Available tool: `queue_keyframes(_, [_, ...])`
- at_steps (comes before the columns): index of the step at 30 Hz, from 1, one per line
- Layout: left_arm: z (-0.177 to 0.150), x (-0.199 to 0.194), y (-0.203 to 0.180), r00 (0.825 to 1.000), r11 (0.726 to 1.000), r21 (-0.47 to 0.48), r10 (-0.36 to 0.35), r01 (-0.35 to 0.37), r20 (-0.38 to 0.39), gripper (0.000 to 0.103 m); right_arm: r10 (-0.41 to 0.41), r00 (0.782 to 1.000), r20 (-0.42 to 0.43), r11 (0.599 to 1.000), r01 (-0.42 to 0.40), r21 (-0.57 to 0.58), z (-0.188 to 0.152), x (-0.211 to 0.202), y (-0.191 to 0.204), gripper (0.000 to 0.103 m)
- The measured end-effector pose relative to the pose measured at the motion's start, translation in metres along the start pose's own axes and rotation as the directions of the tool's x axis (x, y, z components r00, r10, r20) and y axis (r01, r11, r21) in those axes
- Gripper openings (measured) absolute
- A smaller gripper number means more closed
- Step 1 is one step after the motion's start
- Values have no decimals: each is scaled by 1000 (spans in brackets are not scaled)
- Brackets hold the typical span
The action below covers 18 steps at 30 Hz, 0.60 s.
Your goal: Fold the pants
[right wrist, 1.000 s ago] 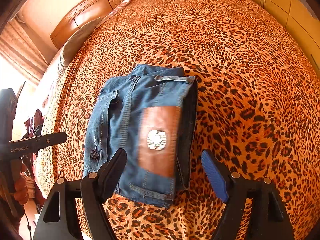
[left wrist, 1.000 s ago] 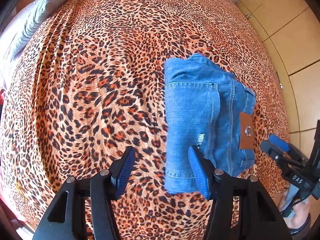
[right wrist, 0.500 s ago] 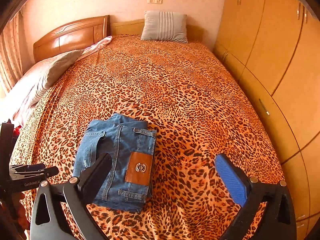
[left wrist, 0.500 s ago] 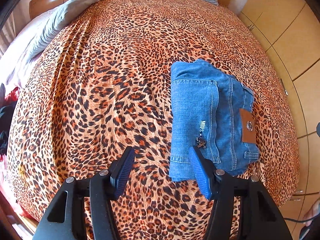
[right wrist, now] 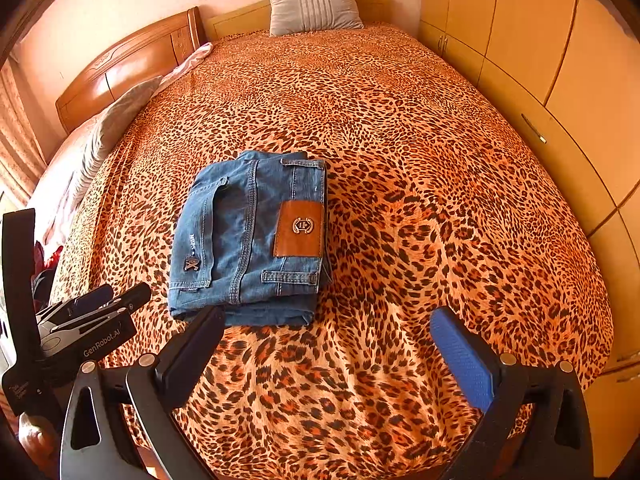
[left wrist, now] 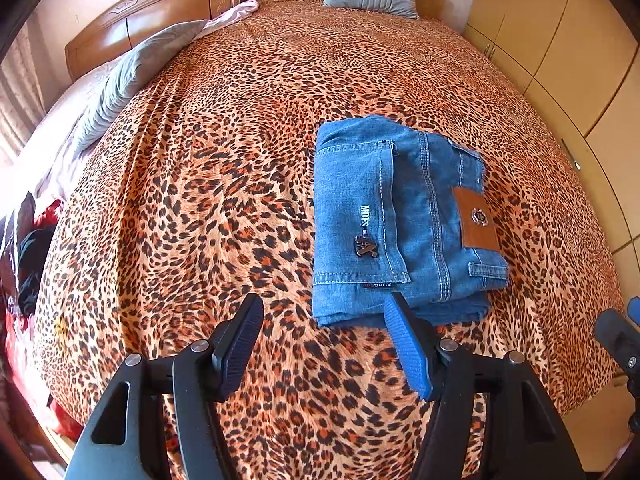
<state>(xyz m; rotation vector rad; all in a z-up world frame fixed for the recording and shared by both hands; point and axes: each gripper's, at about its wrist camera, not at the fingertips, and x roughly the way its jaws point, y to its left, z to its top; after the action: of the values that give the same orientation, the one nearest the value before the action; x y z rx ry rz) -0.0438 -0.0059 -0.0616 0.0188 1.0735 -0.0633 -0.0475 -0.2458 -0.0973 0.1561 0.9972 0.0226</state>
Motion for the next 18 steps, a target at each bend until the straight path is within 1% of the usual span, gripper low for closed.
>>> queue_keyframes(2, [-9, -8, -5, 1000, 1000, -21, 6, -6, 9, 72, -6, 1000, 22, 1000, 6, -30, -10, -7, -3, 103])
queue_keyframes(5, [-23, -16, -15, 1000, 999, -43, 16, -17, -10, 71, -13, 998, 58, 999, 15, -44, -27, -21, -15, 103])
queue_keyframes(7, [-31, -24, -21, 1000, 999, -47, 6, -6, -15, 70, -12, 997, 77, 999, 15, -35, -37, -29, -27, 103])
queue_keyframes(9, [-37, -35, -22, 999, 997, -59, 46, -45, 6, 70, -11, 997, 77, 999, 15, -40, -43, -33, -36, 103])
queue_keyframes(11, [-44, -50, -22, 995, 994, -75, 88, -84, 45, 72, -4, 997, 71, 999, 8, -46, -47, -36, -44, 103])
queue_keyframes(13, [-50, -66, -22, 991, 990, -99, 106, -98, 78, 76, 7, 997, 72, 999, -3, -49, -50, -39, -50, 103])
queue_keyframes(14, [-55, -74, -21, 990, 989, -115, 105, -94, 94, 81, 9, 997, 77, 999, -5, -51, -51, -41, -52, 103])
queue_keyframes(16, [-63, -87, -20, 986, 985, -149, 104, -85, 126, 82, 5, 997, 79, 998, 0, -65, -53, -44, -54, 103])
queue_keyframes(17, [-67, -92, -21, 984, 983, -161, 114, -91, 137, 82, 5, 997, 80, 997, 1, -72, -54, -45, -54, 103])
queue_keyframes(18, [-70, -95, -23, 981, 979, -167, 139, -115, 137, 81, 9, 996, 84, 997, -2, -78, -55, -47, -54, 103])
